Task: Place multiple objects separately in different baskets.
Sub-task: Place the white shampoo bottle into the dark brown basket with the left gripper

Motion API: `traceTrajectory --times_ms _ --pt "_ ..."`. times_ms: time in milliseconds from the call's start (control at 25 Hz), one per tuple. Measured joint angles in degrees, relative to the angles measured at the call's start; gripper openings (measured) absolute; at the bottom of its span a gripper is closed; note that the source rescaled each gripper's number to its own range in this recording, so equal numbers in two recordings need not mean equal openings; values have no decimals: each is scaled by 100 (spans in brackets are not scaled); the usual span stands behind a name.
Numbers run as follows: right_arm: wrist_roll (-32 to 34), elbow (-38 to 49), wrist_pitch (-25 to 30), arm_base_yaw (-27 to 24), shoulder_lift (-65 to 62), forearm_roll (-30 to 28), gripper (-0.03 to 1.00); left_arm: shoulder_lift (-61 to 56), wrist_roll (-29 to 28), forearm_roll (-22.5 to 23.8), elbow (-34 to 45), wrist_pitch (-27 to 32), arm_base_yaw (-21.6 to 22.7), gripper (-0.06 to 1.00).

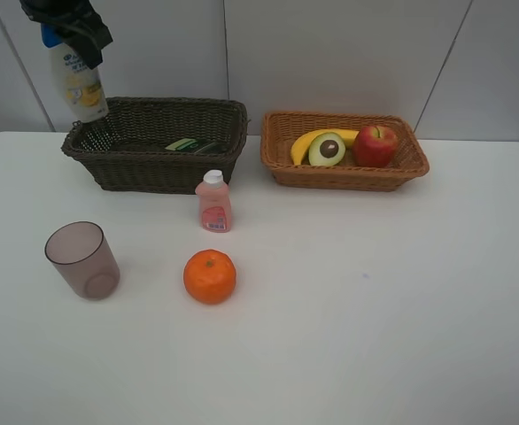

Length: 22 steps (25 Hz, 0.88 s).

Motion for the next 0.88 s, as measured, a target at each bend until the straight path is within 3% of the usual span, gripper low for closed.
traceTrajectory --times_ms 480,880 --pt "0 0 0 0 0 0 97 664 579 50 0 -667 0 48" --pt "0 0 0 0 0 0 97 1097 606 67 0 -979 0 48"
